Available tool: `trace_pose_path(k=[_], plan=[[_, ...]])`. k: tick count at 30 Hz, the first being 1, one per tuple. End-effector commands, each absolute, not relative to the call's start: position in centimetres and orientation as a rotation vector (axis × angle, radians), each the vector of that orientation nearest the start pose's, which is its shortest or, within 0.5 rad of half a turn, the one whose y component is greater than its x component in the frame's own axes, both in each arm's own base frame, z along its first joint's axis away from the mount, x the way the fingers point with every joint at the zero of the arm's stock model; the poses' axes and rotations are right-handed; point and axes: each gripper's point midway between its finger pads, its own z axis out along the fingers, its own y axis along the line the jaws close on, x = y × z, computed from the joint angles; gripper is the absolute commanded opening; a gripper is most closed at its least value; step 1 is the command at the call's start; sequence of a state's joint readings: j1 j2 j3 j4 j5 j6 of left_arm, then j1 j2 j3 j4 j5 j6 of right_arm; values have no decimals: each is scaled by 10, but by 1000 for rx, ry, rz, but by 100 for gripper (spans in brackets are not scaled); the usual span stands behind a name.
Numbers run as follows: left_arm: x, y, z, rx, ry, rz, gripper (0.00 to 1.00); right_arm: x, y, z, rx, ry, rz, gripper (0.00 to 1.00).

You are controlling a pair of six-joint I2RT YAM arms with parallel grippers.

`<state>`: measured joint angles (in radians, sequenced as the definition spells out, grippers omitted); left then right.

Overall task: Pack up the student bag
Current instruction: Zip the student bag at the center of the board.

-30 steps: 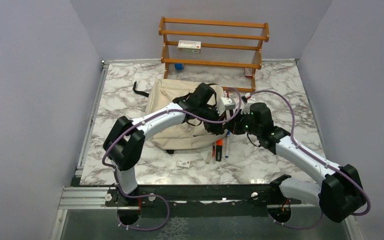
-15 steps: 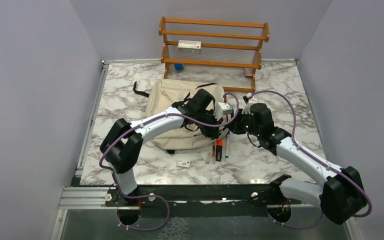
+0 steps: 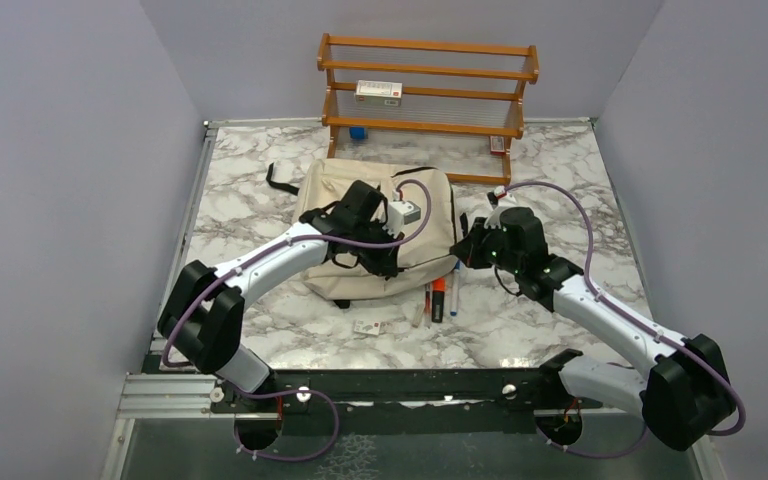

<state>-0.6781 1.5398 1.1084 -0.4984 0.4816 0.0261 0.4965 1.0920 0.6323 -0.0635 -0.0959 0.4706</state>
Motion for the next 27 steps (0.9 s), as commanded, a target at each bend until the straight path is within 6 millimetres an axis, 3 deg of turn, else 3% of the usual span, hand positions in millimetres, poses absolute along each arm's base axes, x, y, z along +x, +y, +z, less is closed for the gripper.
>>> trace_pose_path(k=[1,11,19,23,25,27], plan=[[224,-247,102,973,2506,-719,0,294,169,142,-18,2117,534,0],[227,-192,80,768,2691,-559,0,296,166,146,-12,2097,520,0],[250,-185,98,726,2634,-520,0,291,183,157,-127,2057,613,0],[277,-186,130,687,2504,-472,21,291,182,163,-132,2040,610,1],[294,-182,155,660,2392,-410,47,291,181,165,-133,2040,604,0],[309,-179,177,610,2294,-370,61,292,179,164,-132,2049,588,1]])
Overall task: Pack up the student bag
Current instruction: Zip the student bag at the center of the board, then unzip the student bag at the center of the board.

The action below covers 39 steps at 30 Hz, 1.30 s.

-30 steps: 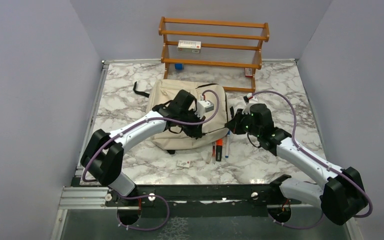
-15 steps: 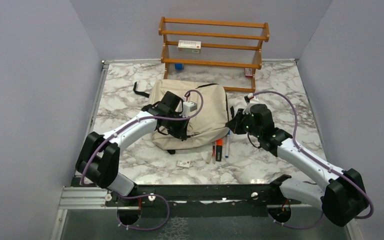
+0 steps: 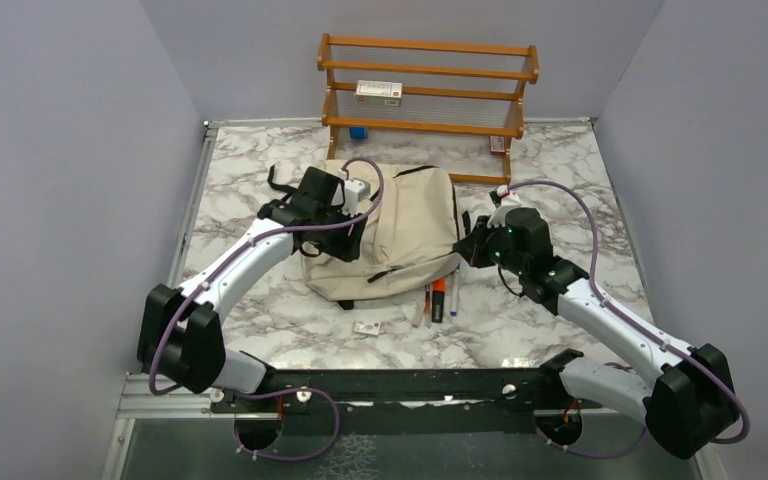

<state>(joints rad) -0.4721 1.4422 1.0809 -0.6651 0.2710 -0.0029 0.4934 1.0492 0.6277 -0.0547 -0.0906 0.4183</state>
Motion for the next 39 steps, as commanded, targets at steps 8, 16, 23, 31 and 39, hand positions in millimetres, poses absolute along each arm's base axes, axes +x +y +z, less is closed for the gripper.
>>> trace_pose_path(k=[8,16,23,31,39], plan=[[369,-178,219,360,2034,-391,83,298,163,175,-82,2053,482,16],[416,-211,204,683,1908,-427,81,301,165,216,-135,1984,485,28],[435,-222,176,943,1895,-428,71,307,207,227,-268,2027,666,40],[436,-206,158,989,1914,-418,66,343,277,198,-250,2163,986,46],[426,-200,153,1014,1859,-428,65,388,306,147,-171,2265,999,53]])
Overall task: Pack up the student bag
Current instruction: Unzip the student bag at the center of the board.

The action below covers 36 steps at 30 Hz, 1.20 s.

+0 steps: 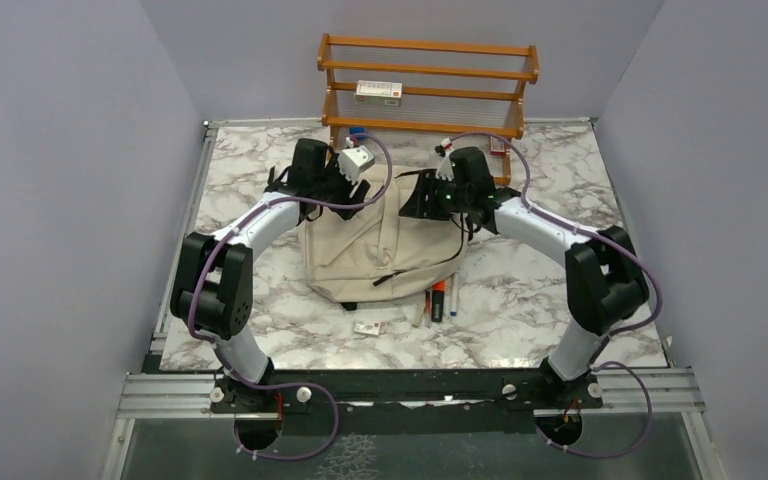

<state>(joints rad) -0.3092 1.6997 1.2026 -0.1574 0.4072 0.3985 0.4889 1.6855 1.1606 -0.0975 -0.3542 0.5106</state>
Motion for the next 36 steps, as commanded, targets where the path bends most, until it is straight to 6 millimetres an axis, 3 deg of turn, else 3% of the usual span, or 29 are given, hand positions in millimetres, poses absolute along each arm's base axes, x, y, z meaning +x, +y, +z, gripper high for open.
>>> trace_pose_path(k=[1,8,14,17,21,25,36], plan=[[426,-201,154,1023,1853,-431,65,392,307,140,-160,2278,993,53],[423,-200,155,1066,1789,-419,65,406,318,106,-119,2341,1010,55],[420,-207,154,1092,1769,-474,66,414,334,98,-122,2303,1104,53],[420,-211,156,1112,1746,-505,66,416,336,90,-114,2312,1113,43],[422,-219,159,1151,1724,-562,66,416,330,85,-95,2313,1073,19],[422,-226,149,1224,1717,-608,66,416,325,82,-89,2322,1040,2],[438,-231,118,1414,1707,-635,65,410,326,77,-114,2343,1066,1]])
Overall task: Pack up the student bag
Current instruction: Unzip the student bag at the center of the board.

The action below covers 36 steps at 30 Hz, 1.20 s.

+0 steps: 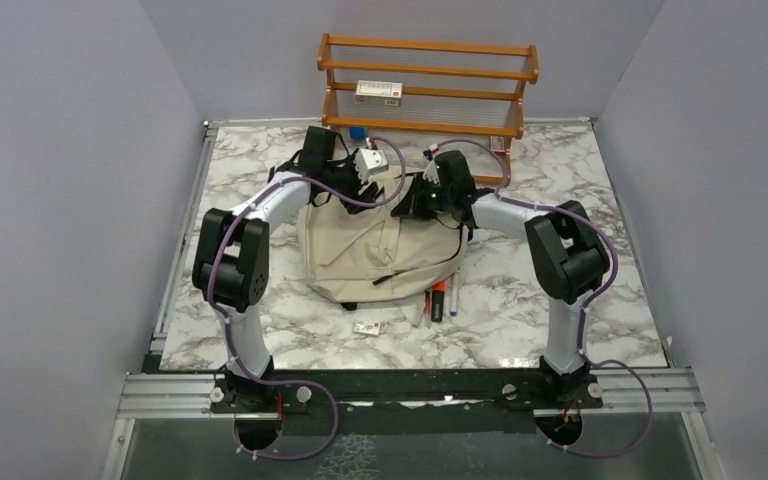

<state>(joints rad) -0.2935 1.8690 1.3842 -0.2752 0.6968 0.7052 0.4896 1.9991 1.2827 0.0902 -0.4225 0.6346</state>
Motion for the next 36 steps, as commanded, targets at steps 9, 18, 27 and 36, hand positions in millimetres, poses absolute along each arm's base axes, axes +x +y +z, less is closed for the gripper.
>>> trace_pose_path(k=[9,18,27,36], plan=[[455,-238,100,1398,1742,-667,60,411,327,82,-132,2328,1072,0],[469,-248,98,1376,1734,-720,51,409,327,83,-141,2327,1077,1],[476,-252,88,1353,1760,-753,32,409,327,86,-145,2319,1078,0],[470,-256,87,1336,1767,-810,0,410,323,90,-125,2306,1056,0]])
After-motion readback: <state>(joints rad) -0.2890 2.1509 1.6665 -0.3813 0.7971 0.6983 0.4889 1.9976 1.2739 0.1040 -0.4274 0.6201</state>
